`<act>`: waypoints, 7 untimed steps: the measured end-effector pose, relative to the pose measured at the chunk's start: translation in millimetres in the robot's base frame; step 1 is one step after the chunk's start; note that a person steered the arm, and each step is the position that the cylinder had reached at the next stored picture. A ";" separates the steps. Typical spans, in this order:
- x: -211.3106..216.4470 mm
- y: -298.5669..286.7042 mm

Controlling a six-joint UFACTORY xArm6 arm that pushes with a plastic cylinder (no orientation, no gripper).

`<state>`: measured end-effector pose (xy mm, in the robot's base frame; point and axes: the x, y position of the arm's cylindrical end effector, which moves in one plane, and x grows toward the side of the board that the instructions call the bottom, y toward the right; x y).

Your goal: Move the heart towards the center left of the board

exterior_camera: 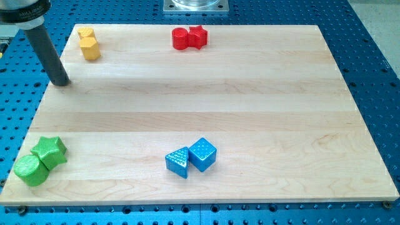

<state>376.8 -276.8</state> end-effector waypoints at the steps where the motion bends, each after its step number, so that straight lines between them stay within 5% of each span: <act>1: 0.0 0.0; 7: -6.8 -28.3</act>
<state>370.0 -305.1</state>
